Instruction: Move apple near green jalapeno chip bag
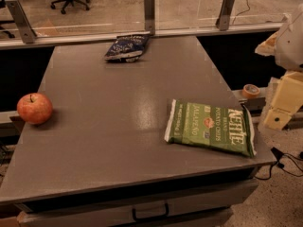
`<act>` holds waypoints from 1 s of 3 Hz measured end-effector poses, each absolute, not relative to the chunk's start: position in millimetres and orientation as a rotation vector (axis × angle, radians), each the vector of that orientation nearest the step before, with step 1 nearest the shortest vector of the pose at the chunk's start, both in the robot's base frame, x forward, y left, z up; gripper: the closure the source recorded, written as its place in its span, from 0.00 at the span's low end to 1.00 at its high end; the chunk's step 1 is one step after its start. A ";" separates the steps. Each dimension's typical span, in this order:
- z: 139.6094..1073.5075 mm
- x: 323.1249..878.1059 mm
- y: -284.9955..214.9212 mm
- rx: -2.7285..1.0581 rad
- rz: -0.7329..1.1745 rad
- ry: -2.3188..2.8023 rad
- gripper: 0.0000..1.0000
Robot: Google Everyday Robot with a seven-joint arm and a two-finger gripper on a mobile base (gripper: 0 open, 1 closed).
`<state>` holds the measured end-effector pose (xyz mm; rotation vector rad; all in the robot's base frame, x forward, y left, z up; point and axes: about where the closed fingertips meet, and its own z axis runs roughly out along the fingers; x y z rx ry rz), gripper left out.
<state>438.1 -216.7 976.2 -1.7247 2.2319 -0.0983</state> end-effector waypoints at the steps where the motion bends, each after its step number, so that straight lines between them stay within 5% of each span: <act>1: 976.2 438.1 -216.6 -1.725 -0.099 2.232 0.00; 3: 955.1 464.2 -83.5 -1.932 0.159 1.889 0.00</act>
Offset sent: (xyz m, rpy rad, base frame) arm 0.0329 0.1245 -0.0285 0.1742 0.0062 0.3153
